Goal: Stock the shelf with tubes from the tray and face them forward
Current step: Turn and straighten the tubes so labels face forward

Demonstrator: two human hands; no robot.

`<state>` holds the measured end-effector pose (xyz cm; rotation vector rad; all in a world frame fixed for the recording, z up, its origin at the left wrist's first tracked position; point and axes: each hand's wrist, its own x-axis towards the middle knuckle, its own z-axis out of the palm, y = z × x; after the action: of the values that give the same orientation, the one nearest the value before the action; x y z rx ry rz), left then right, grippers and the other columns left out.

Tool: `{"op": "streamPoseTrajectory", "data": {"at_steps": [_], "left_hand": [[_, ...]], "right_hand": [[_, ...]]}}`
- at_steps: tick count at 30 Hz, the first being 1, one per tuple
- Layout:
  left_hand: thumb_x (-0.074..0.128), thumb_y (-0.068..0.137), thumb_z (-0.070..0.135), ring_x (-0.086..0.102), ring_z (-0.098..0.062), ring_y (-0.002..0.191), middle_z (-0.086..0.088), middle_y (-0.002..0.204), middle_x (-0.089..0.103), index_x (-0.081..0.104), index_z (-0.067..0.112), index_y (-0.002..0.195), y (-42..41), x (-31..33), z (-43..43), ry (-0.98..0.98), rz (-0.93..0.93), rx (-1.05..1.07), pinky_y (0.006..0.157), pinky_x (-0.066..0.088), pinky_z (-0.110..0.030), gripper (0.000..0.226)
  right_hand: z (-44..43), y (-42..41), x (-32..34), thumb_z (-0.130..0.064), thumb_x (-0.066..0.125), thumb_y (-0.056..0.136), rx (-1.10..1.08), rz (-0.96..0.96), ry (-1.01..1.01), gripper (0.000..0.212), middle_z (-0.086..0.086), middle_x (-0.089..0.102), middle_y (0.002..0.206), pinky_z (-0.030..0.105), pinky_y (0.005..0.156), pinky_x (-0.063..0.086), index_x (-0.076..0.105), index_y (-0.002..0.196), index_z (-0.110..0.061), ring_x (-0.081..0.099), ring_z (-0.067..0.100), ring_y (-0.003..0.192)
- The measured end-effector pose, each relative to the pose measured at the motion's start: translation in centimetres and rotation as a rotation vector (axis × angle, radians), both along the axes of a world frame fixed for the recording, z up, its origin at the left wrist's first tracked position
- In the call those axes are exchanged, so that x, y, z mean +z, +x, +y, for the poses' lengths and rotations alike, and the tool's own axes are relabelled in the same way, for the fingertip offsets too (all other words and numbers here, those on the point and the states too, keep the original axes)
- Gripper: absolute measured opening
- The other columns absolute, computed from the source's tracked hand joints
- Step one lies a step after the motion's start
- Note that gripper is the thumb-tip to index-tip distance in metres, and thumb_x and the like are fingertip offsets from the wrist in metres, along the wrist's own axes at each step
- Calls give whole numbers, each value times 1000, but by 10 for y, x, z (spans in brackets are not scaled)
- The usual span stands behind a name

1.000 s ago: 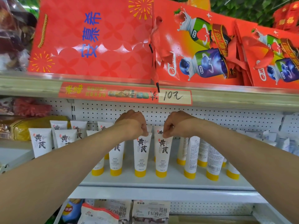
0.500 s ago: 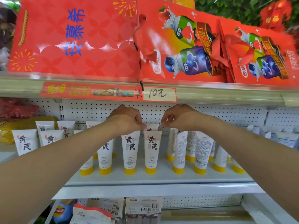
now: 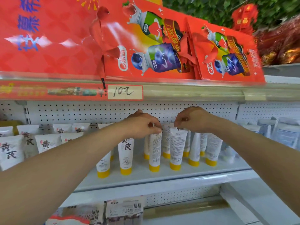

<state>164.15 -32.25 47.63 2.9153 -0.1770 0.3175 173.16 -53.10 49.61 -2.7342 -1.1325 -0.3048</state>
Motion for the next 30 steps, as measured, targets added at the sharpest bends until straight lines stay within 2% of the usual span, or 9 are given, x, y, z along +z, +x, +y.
{"op": "streamPoseTrajectory", "data": {"at_steps": [2,4,7,12,18,21,24,27,30], "left_hand": [[46,81,66,48,-15,106,18,102,67,63,52,99,4,-1,0,-13,3,-6,93,46,-41,28],[45,77,69,53,-13,100,15,99,67,64,52,94,6,-2,0,-24,10,-16,90,49,-41,31],[51,86,61,59,-11,93,10,97,69,69,40,98,9,-2,-2,-46,20,-6,86,51,-37,30],[49,95,47,60,-11,93,9,102,68,73,32,103,8,2,-7,-121,58,14,77,49,-27,30],[54,91,15,61,-10,101,11,107,68,74,33,105,11,6,-10,-80,78,25,89,50,-24,30],[68,85,18,62,-8,96,11,95,70,75,31,97,16,3,-9,-80,36,34,84,50,-23,19],[76,79,31,49,-11,103,11,93,67,72,39,80,25,0,-8,-56,-28,73,85,46,-29,8],[77,75,41,44,-17,108,5,99,60,64,42,68,29,-2,-10,-17,-41,152,87,44,-31,15],[77,76,43,44,-18,110,4,100,61,65,37,70,31,-1,-15,2,-39,180,88,45,-32,14]], "right_hand": [[-2,-1,0,-33,55,95,19,19,-15,19,-26,57,87,13,73,39,74,99,-32,52,2,90],[-1,-1,0,-33,54,95,22,50,-53,20,-21,62,95,19,79,43,74,99,-31,54,5,93],[1,1,-1,-37,54,95,6,93,-120,21,-13,61,109,24,87,46,73,103,-31,54,10,101],[6,1,0,-41,56,95,-1,158,-87,24,-16,56,105,20,85,42,72,110,-31,52,7,100],[8,3,0,-11,50,93,-7,119,-89,35,-15,55,103,20,81,46,73,110,-31,54,8,94],[7,6,-1,-12,59,90,17,103,-70,27,-12,63,95,21,82,50,75,107,-27,58,8,89],[6,12,-1,-22,71,86,46,116,-46,13,-13,67,91,19,78,47,76,98,-26,61,7,89],[6,20,-2,-29,75,85,51,99,-45,9,-12,69,93,18,74,45,76,93,-28,61,7,91],[6,23,-4,-31,74,85,38,91,-36,12,-18,62,87,14,67,40,76,95,-26,58,5,89]]}}
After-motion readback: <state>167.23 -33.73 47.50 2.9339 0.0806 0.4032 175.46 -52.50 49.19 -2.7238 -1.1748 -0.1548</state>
